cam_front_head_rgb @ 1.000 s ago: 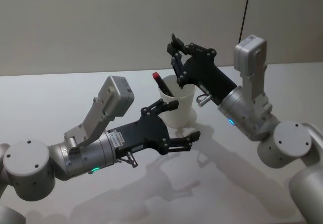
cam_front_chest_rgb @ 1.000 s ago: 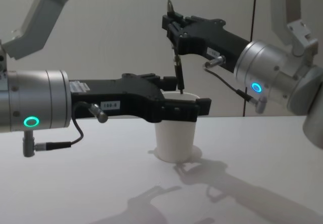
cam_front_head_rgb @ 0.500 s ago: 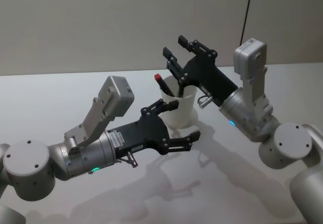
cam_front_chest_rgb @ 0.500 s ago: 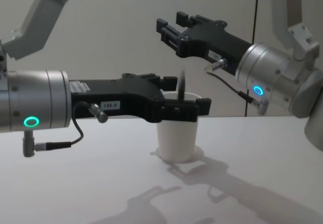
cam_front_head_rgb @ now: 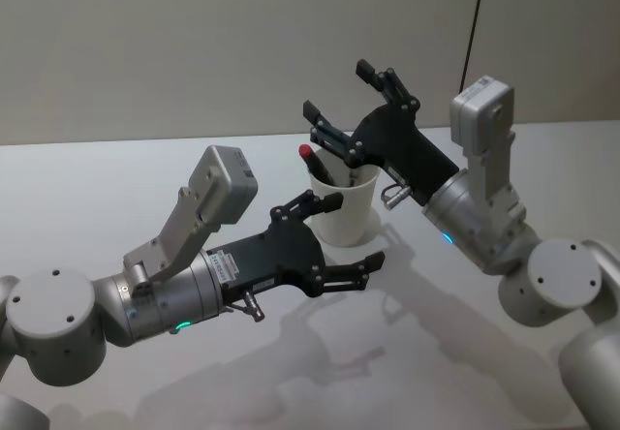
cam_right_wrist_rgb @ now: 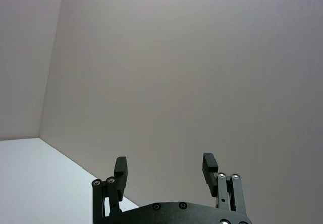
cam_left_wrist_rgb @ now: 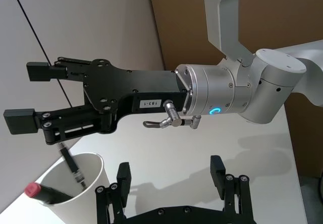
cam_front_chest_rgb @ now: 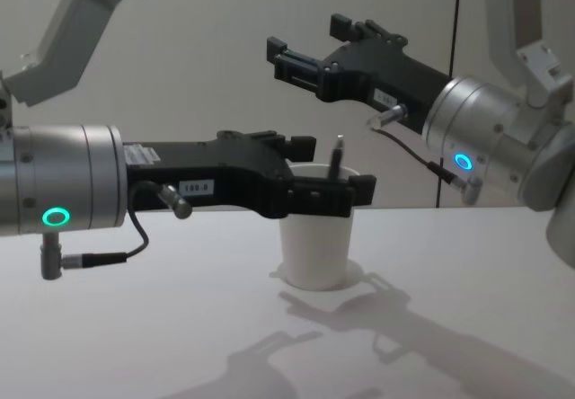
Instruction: Place the pen into the pen holder.
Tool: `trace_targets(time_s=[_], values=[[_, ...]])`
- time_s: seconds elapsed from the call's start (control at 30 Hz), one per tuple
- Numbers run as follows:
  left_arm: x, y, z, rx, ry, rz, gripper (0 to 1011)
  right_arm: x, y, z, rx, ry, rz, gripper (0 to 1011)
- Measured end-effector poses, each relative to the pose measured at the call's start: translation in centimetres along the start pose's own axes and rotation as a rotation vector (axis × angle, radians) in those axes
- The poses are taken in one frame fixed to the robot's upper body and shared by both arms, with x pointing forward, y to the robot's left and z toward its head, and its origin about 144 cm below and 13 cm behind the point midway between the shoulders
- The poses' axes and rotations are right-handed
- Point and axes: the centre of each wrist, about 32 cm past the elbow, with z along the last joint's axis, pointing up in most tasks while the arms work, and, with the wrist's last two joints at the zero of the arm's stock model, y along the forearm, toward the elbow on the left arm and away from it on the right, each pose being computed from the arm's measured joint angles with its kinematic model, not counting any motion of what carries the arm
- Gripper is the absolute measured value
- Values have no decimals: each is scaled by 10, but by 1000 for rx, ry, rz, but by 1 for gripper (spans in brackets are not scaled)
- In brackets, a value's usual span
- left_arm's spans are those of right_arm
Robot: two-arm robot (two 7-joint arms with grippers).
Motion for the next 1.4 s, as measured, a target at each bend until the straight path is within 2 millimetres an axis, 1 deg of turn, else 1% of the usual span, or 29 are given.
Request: trace_targets(time_s=[0.03,0.17,0.93,1.4], values=[[0,0,0,0,0,0,1003,0,-1,1,0,-1,-1,932],[0,0,0,0,0,0,1003,0,-3,3,1,-5,-4,1000],[0,0,0,0,0,0,1003,11,-28,19,-10,-34,-47,1002],[0,0,0,0,0,0,1003,14,-35,24,-14,-42,-57,1002]])
